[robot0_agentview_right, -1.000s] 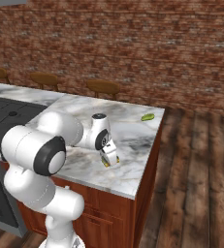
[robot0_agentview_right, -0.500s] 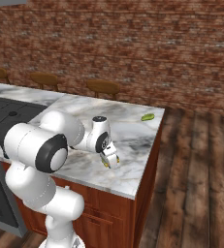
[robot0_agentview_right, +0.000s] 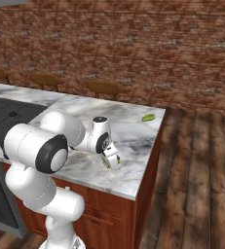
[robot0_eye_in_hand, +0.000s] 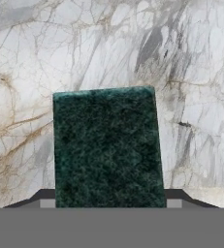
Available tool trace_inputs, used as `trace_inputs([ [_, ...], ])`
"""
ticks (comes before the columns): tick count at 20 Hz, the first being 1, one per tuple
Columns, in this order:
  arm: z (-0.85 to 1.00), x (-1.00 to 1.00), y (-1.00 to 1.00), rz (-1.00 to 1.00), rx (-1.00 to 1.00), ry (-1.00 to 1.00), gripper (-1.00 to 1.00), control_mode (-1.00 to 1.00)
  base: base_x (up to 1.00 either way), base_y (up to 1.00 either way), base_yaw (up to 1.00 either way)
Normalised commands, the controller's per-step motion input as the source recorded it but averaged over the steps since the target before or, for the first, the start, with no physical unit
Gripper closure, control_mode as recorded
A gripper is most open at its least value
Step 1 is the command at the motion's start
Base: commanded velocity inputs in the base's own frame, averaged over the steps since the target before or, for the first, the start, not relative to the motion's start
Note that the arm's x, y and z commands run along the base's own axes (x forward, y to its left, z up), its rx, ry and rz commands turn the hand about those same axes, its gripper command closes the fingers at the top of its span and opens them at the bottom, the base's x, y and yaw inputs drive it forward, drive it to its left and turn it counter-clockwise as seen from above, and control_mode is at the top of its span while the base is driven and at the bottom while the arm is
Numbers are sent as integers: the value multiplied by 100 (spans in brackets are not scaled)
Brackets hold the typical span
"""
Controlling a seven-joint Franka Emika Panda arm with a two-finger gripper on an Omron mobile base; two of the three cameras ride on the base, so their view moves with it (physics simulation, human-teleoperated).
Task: Place the sponge inside the microwave to prepare for sanitizing.
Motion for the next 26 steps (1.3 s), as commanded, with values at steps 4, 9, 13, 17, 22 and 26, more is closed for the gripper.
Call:
trace_inputs([
  [4,0,0,0,0,0,0,100,-100,0,0,0],
  [9,0,0,0,0,0,0,100,-100,0,0,0],
  [13,21,0,0,0,0,0,100,-100,0,0,0],
  [17,81,-14,0,7,0,0,100,-100,0,0,0],
  [22,100,-36,0,8,0,0,100,-100,0,0,0],
  [26,85,-59,0,5,0,2,100,-100,0,0,0],
])
